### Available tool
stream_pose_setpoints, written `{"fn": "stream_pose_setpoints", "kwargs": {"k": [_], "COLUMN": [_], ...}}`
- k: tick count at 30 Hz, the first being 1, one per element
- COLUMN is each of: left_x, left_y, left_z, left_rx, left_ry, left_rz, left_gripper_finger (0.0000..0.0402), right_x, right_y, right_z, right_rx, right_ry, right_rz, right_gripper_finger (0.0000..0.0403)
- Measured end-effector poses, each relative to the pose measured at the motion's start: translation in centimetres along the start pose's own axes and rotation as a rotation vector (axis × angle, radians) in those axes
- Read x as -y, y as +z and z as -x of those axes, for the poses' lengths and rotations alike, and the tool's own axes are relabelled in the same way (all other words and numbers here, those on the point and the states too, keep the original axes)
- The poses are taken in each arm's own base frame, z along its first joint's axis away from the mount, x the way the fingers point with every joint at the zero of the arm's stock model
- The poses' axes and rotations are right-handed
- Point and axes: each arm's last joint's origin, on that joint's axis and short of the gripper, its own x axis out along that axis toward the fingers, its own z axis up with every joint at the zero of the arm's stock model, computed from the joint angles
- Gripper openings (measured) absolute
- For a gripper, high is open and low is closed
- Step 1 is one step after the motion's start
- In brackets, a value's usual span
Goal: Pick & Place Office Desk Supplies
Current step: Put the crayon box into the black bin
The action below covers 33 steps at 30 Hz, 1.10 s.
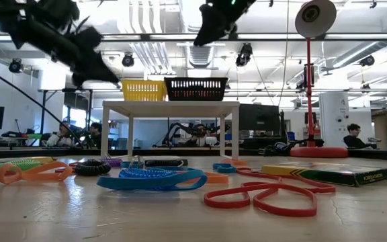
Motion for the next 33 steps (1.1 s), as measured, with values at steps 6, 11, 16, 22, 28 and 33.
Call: {"fn": "stream_pose_setpoints", "kwargs": {"k": [6, 11, 16, 22, 28, 33], "left_x": [6.0, 11.3, 15.5, 18.1, 20.5, 22.5], "left_y": [-1.0, -2.9, -4.6, -6.1, -6.4, -6.6], "left_z": [0.9, 2.4, 2.9, 0.6, -2.2, -3.7], "left_rx": [0.010, 0.015, 0.033, 0.002, -0.088, -0.120], "left_ry": [-0.140, -0.289, -0.446, -0.458, -0.461, -0.457], "left_rz": [-0.142, -0.280, -0.337, -0.277, -0.292, -0.314], "left_gripper_finger": [0.0002, 0.0002, 0.0002, 0.0002, 0.0002, 0.0002], "right_x": [-6.2, -11.0, -15.4, -19.2, -20.9, -22.1], "right_y": [-3.4, -6.8, -10.3, -14.6, -19.5, -21.7], "right_z": [2.3, 4.3, 6.5, 9.2, 10.0, 9.5], "right_rx": [-0.053, -0.129, -0.248, -0.442, -0.607, -0.550], "right_ry": [0.150, 0.253, 0.330, 0.350, 0.290, 0.287], "right_rz": [-0.015, -0.149, -0.298, -0.538, -0.715, -0.763], "right_gripper_finger": [0.0154, 0.0144, 0.0133, 0.0124, 0.0143, 0.0175]}}
